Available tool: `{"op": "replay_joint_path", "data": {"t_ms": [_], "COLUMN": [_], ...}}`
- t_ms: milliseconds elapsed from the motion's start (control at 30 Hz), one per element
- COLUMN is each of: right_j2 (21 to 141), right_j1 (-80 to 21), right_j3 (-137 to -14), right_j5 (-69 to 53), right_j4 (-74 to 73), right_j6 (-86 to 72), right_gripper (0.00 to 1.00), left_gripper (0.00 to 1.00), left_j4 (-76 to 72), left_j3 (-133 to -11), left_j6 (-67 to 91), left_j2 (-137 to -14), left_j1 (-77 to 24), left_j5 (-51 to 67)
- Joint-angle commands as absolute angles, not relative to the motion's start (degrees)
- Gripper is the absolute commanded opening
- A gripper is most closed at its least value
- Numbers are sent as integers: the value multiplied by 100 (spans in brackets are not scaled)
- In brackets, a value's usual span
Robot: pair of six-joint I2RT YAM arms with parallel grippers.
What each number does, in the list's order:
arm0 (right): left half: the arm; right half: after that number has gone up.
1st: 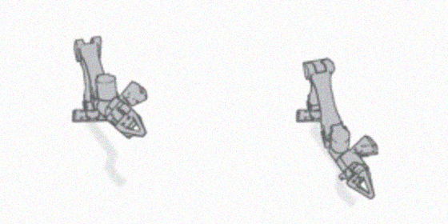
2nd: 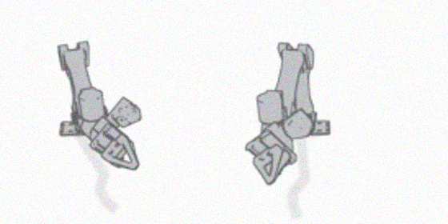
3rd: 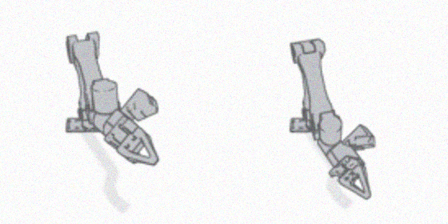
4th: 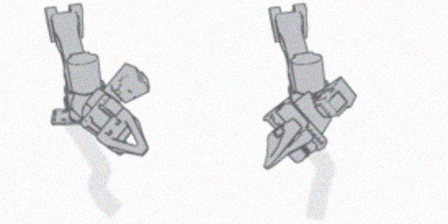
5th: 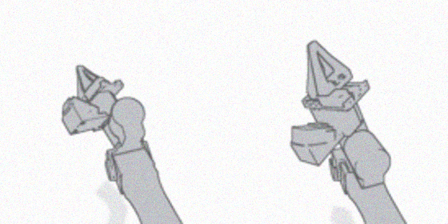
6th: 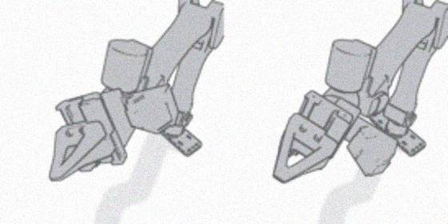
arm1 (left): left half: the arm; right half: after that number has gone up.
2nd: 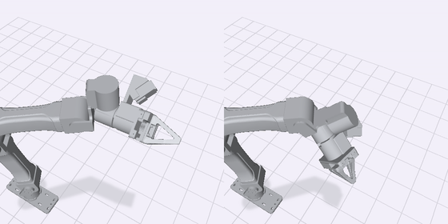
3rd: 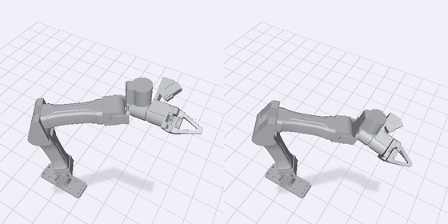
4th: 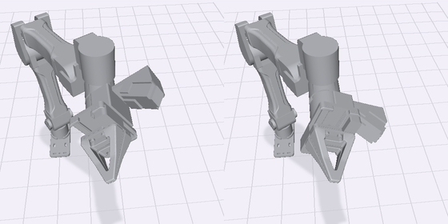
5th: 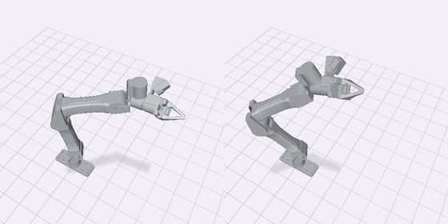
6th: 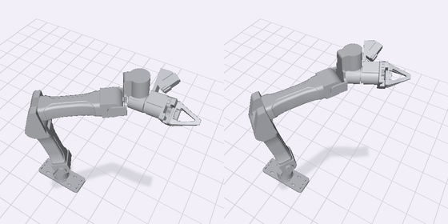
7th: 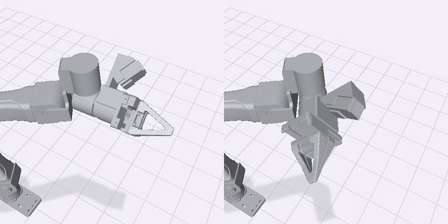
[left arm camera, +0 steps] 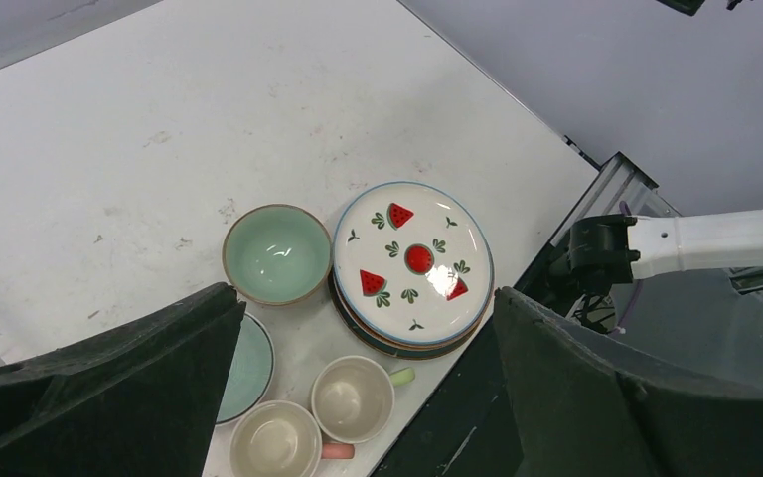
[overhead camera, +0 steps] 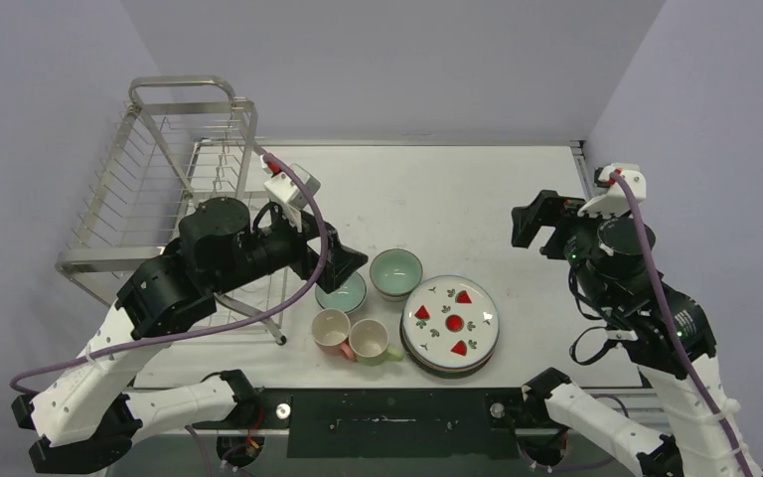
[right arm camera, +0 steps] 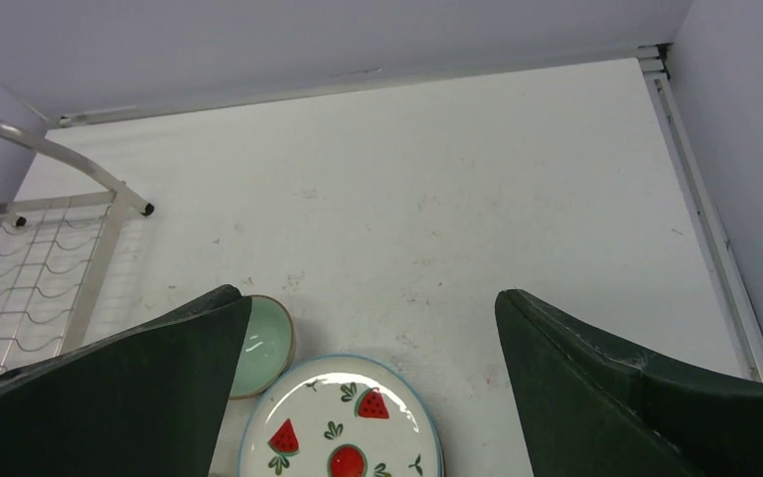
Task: Load the mixed dishes into the dish rack
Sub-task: Move the dish rack to the center of the board.
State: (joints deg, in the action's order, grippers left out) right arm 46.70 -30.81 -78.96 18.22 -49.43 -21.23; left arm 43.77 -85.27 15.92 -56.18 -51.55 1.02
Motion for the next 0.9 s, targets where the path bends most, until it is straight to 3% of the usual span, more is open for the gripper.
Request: {"op": "replay_joint_path", "data": {"t_ms": [0,433,867], "right_j2": [4578,4878,5398], "right_j1": [-3105,-3111,-3117], "right_j3": [-8083,-8259,-8262], "right_j5": [2135,1262,545], "right_j4": [-4706,-4836,-4440], "right_j6": [-2067,-1676,-1714], "right_gripper": [100,100,100], "left_gripper": [97,97,97], "left_j4": [3965,4073,5421], "left_j3": [-8763,-9016,-9935], "left_j6": [1583,1930,3267], "left_j2": [-5552,-5487,-5092], "left_j1": [-5155,-5159,-5159], "left_j5": [167,50,-2084]}}
